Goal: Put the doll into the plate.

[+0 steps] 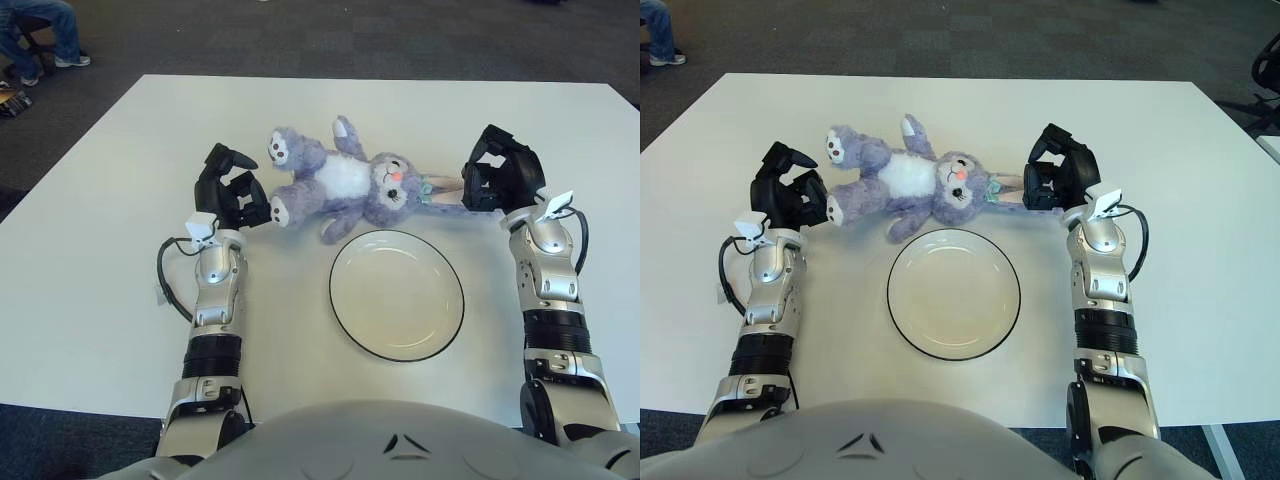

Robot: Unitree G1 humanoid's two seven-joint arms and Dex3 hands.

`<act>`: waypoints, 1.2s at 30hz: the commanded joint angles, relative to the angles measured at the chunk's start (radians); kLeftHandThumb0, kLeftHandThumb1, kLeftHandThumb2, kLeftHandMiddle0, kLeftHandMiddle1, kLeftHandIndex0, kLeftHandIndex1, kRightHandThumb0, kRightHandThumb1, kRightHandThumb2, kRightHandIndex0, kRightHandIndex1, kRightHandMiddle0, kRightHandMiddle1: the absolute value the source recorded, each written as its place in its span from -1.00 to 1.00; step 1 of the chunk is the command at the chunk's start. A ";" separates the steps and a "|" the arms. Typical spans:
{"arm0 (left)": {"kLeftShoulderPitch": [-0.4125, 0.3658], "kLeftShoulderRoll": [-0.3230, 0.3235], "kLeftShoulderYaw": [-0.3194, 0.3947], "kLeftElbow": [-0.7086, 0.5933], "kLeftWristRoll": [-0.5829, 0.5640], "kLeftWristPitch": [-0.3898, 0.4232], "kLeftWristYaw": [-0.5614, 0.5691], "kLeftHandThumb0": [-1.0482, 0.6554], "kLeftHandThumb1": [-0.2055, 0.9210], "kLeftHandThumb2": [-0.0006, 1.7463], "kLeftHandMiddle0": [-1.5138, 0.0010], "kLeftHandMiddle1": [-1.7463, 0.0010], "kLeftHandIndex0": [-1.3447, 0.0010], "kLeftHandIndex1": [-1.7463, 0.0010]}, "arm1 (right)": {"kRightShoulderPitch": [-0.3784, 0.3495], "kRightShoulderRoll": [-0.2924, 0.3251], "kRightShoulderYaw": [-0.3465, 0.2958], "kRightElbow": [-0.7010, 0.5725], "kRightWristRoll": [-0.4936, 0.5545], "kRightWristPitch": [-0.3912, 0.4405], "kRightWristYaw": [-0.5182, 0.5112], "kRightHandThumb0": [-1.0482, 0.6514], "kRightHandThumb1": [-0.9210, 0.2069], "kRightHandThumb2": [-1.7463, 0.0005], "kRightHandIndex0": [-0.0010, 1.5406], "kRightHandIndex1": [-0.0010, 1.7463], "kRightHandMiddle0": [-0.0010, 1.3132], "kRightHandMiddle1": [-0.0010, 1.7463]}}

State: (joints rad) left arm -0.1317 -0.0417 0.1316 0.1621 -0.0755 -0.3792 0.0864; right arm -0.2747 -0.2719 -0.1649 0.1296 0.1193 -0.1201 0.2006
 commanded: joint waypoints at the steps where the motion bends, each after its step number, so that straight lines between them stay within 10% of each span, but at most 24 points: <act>1: 0.039 -0.020 -0.007 0.051 -0.007 -0.013 -0.008 -0.34 -0.11 0.53 -0.66 -1.00 0.07 -1.00 | -0.028 -0.031 0.014 -0.015 -0.030 0.004 0.011 -0.36 0.18 -0.59 0.58 1.00 0.01 1.00; 19: 0.044 -0.007 -0.007 0.052 0.011 0.013 -0.002 -0.32 -0.03 0.47 -0.67 -1.00 0.12 -1.00 | -0.089 -0.156 0.138 -0.118 -0.344 -0.039 -0.006 -0.29 -0.12 -0.35 0.27 1.00 -0.20 1.00; 30: 0.048 -0.008 -0.011 0.045 0.020 0.023 -0.003 -0.31 -0.01 0.45 -0.67 -1.00 0.14 -1.00 | -0.160 -0.254 0.210 -0.077 -0.494 -0.061 0.033 -0.21 -0.74 0.20 0.28 1.00 -0.55 0.98; 36: 0.050 -0.011 -0.012 0.042 0.016 0.027 -0.005 -0.31 0.02 0.43 -0.67 -1.00 0.15 -1.00 | -0.190 -0.283 0.234 -0.056 -0.508 -0.056 0.072 -0.60 -0.64 0.35 -0.16 1.00 -0.95 0.32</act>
State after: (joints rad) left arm -0.1342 -0.0402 0.1275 0.1636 -0.0616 -0.3614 0.0845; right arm -0.4411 -0.5319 0.0562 0.0626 -0.3746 -0.1688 0.2530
